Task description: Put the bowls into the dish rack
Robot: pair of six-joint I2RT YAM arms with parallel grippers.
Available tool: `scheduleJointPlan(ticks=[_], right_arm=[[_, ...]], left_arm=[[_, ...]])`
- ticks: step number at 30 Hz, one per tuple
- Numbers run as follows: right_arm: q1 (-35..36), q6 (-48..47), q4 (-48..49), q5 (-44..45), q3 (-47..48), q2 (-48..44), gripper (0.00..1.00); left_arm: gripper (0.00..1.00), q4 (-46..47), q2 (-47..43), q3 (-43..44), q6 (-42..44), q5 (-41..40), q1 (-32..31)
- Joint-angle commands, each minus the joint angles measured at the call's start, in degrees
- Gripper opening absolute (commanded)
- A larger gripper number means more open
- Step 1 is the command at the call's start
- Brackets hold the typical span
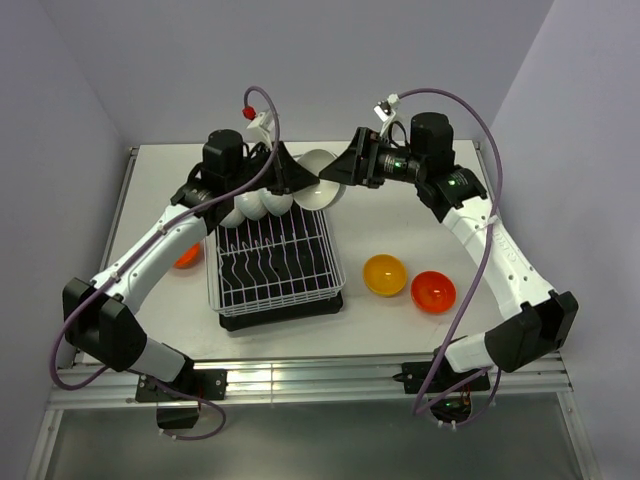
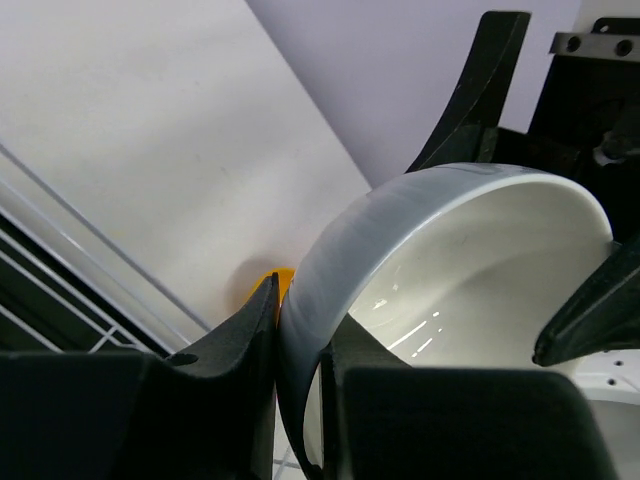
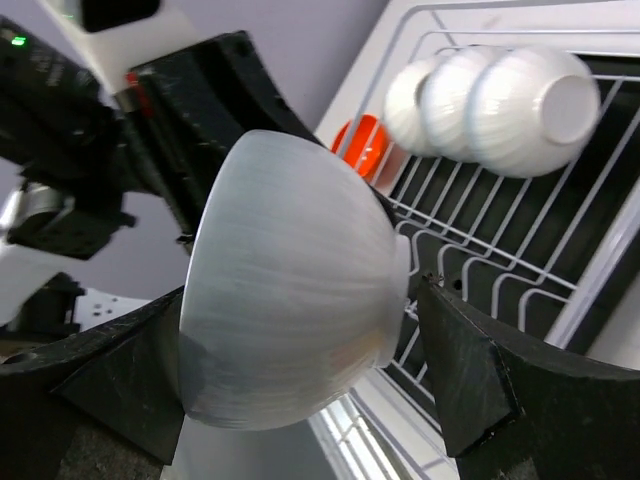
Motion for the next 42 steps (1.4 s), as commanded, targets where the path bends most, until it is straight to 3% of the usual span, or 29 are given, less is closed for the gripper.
scheduleJointPlan(ticks=[1,17,23,26,29,31,32,36,39,40,42], right_arm=[[0.1,3.7,4.7,-5.1,-1.3,-2.2,0.89],[0.1,9.3,7.5,-8.5,-5.5,-3.0,0.89],[0.1,11.6,10.5,-11.5,-6.7,-3.1,0.84],[0.1,11.6,10.8,-11.5,-6.7,-3.4,0.76],[0.1,11.7,11.2,-11.8,-6.7,-3.6,0.62],[0.0,11.4,10.8,-11.4,-6.4,-3.7,0.49],[0.1,10.9,10.5,-11.1,-6.1,-3.5,0.36],[-0.1,10.1,9.8,-10.6,-4.5,-3.0,0.00],[0.0,9.5,8.9,-10.1,-3.2,-2.7,0.00],[-0.1,8.8,8.6,-9.7,-2.8,-2.6,0.00],[-0.1,8.0,7.8,-8.2,-2.1,-2.6,0.00]], left_arm=[[0.00,12.8,-3.2,-1.3,-8.3,6.9,1.8],[0.00,18.0,-2.6,-2.5,-12.1,8.3,3.7],[0.00,19.5,-2.8,-3.5,-13.8,9.1,4.3],[0.00,21.1,-2.6,-4.5,-15.5,9.9,4.5],[0.00,22.3,-2.5,-5.3,-16.7,10.4,4.6],[0.00,22.3,-2.4,-5.5,-17.0,10.7,4.7],[0.00,22.3,-2.4,-5.6,-17.1,10.7,4.8],[0.01,21.6,-2.4,-5.5,-16.5,10.5,5.0],[0.23,20.2,-2.3,-5.3,-15.9,10.6,5.3],[0.35,19.4,-2.2,-5.3,-15.7,10.5,5.6],[0.44,18.4,-2.4,-5.1,-14.9,10.5,5.9]])
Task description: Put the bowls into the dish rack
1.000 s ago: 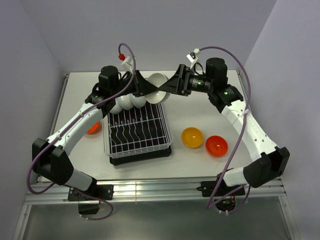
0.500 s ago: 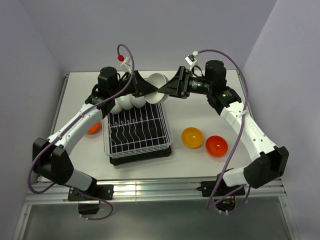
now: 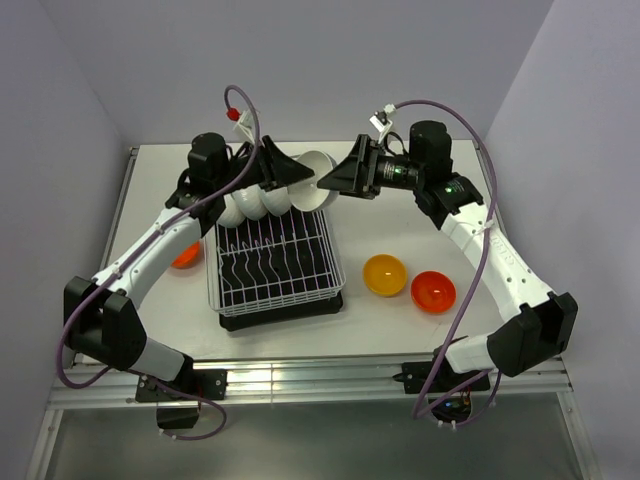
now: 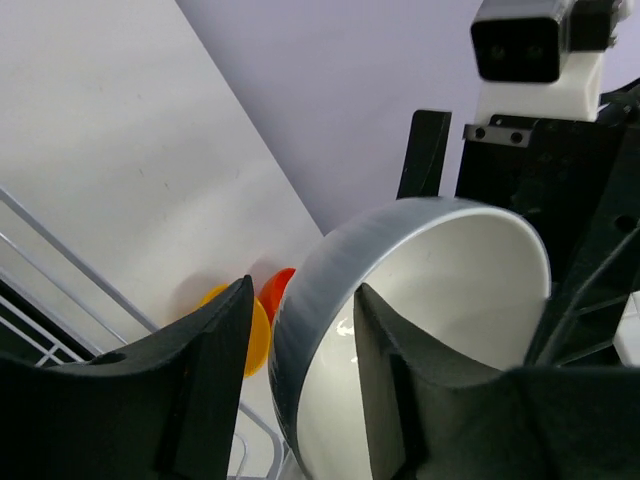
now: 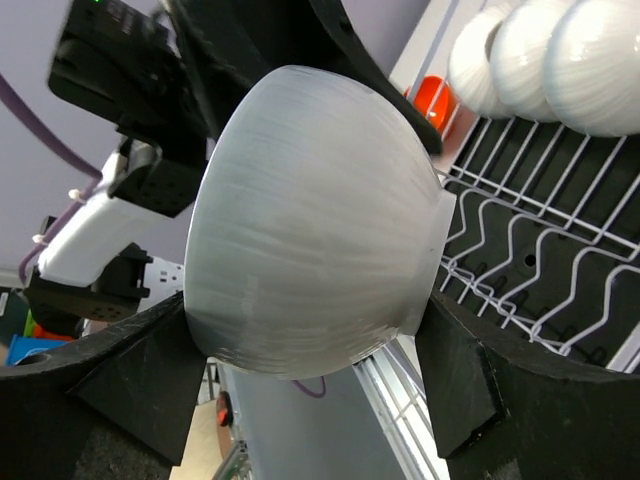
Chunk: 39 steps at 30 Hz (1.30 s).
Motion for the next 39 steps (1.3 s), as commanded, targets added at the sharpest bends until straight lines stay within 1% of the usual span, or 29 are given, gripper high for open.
scheduleJointPlan(ticks=[1,2,3,4,9,15,18,21,26,28,31,32,36,39], right_arm=[[-0.2,-2.7,-0.5,0.8,3.9,-1.0,0.00],[-0.2,-3.2,-1.0,2.2,4.2,-0.8,0.00],[-0.2,-4.4,-1.4,3.2,5.0,-0.7,0.00],[-0.3,-4.7,-2.2,4.0,5.3,-0.7,0.00],[-0.3,-7.6,-3.6,10.6,7.2,0.7,0.00],[-0.1,-9.1,-4.6,15.1,9.7,4.2,0.00],[0.4,-11.2,-6.4,19.9,12.3,6.5,0.00],[1.8,-14.3,-7.5,23.8,14.7,9.1,0.00],[5.3,-18.9,-10.9,33.0,19.0,14.0,0.00],[6.2,-20.8,-11.1,35.3,19.7,15.5,0.00],[8.5,-24.0,-12.3,41.0,22.1,17.8,0.00],[8.5,-24.5,-12.4,41.1,22.7,18.5,0.00],[11.0,-27.2,-13.0,47.2,25.0,21.2,0.00],[12.4,-29.5,-12.9,49.1,26.4,23.1,0.00]], left_arm=[[0.51,3.0,-2.3,1.9,-1.3,1.5,1.8],[0.55,2.3,-2.3,2.0,-0.7,1.6,2.0],[0.63,1.6,-2.4,2.2,-0.4,1.3,2.3],[0.66,0.9,-2.6,2.3,0.1,0.9,2.9],[0.76,-3.0,-3.9,2.2,2.7,-0.2,5.7],[0.78,-5.4,-4.8,1.5,4.3,-0.6,8.2],[0.79,-6.0,-5.1,1.7,4.8,-0.7,9.8],[0.80,-6.7,-5.9,1.9,5.5,-0.9,11.7],[0.82,-7.9,-7.8,0.9,7.4,-1.2,14.0],[0.83,-7.9,-9.0,0.4,7.7,-0.9,15.2],[0.85,-9.6,-10.5,-0.6,7.5,-0.6,17.0],[0.85,-9.9,-10.5,-0.8,7.5,-0.5,17.6],[0.87,-9.8,-12.4,-1.9,7.4,0.2,19.8],[0.88,-10.1,-13.3,-2.9,7.5,0.8,21.0]])
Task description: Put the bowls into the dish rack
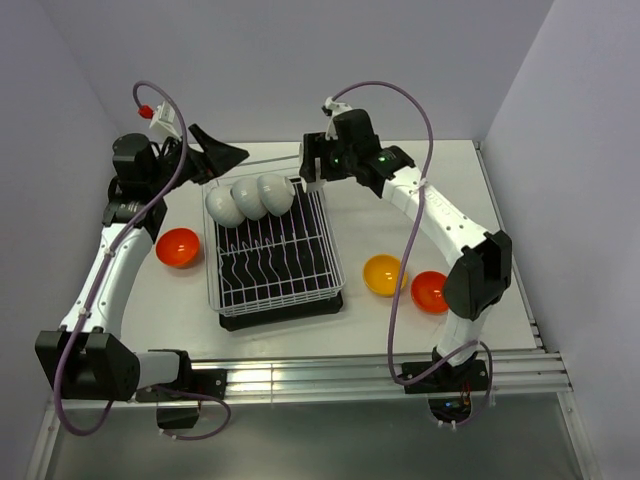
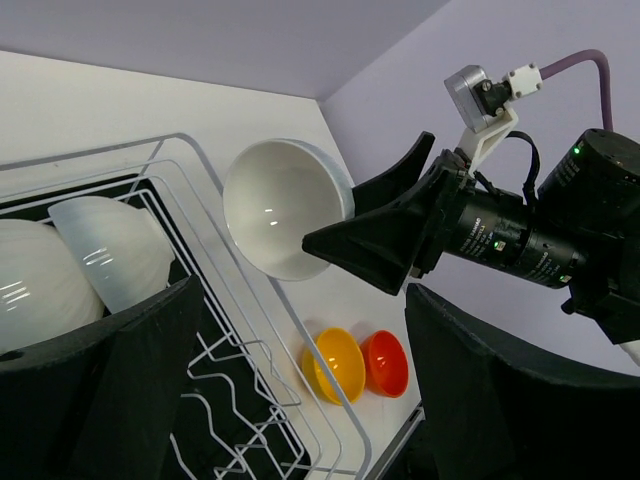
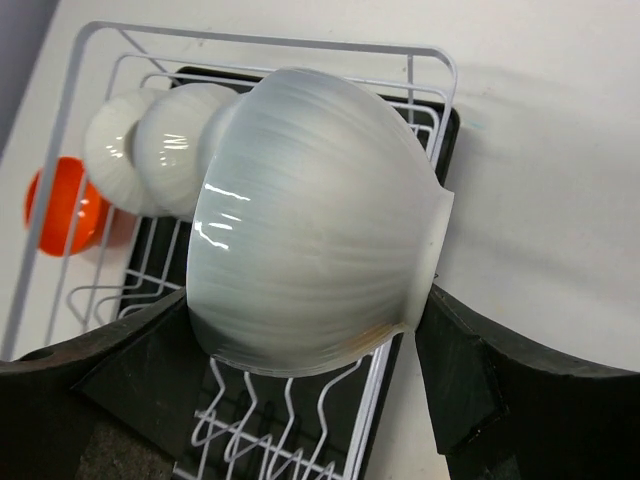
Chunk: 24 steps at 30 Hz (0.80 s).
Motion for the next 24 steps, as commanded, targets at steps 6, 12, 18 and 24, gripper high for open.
scheduleJointPlan(ticks=[6,12,18,24], right_arm=[[3.1,-6.8,3.6,9.0,6.6,3.8,0.00],[4.3,-9.4,3.7,11.2,8.4,7.1,0.00],[6.7,-13.4,4.0,15.9,9.1,10.1,0.00],[9.2,-16.2,3.0,20.5,11.0,13.1,0.00]], left_arm=[[0.88,-0.6,-3.3,-1.9,1.9,2.7,2.8],[0.88,-0.4,-3.9,-3.0,1.9,3.5,4.1],[0.89,-0.4,-4.4,-3.4,1.9,4.3,6.0],[0.89,0.2,-4.5,-4.3,1.8,5.2,7.2]])
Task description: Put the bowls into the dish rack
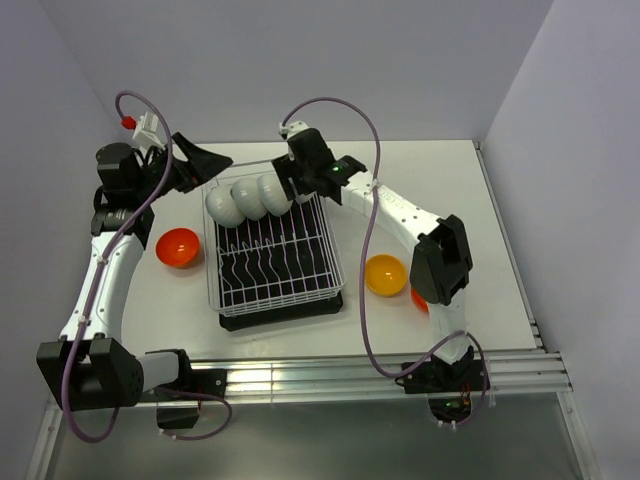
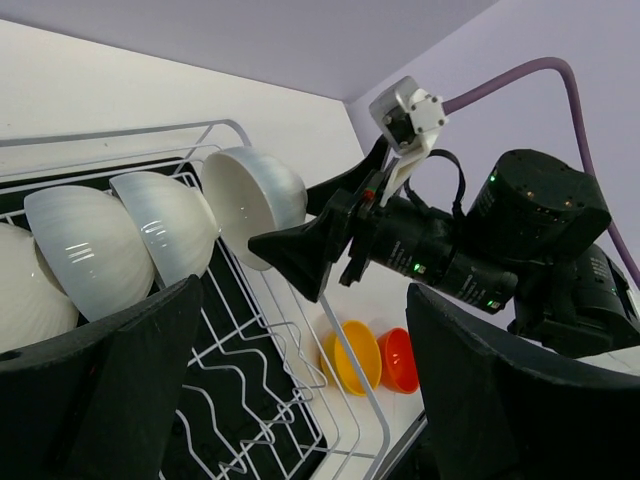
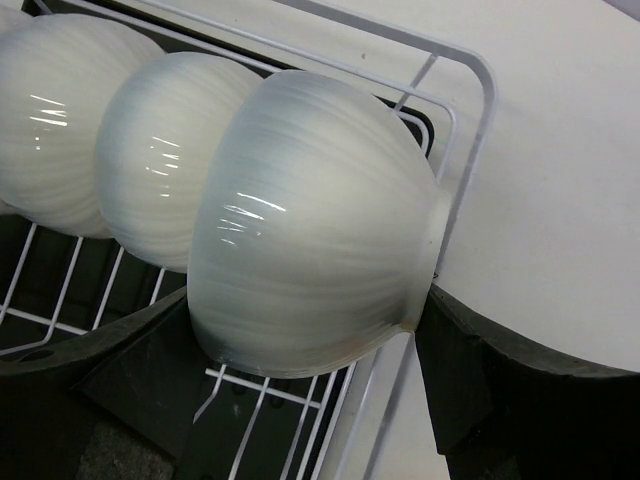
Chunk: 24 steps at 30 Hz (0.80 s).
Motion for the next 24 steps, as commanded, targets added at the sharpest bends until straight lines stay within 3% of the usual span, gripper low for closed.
scheduleJointPlan(ticks=[1,14,24], right_arm=[[1.6,-2.6,3.1,5.2,4.7,0.5,0.00],[4.2,-9.3,1.9,12.5,7.1,5.0,0.00],[4.3,-10.1,1.1,11.4,7.9,7.2,0.00]], left_arm=[[0.89,2.2,-1.8,-0.7,0.5,2.1,0.6],[0.89,3.2,-2.4,-2.2,0.3,4.0,3.1],[0.89,3.1,-2.4,-2.3,0.3,4.4,3.7]])
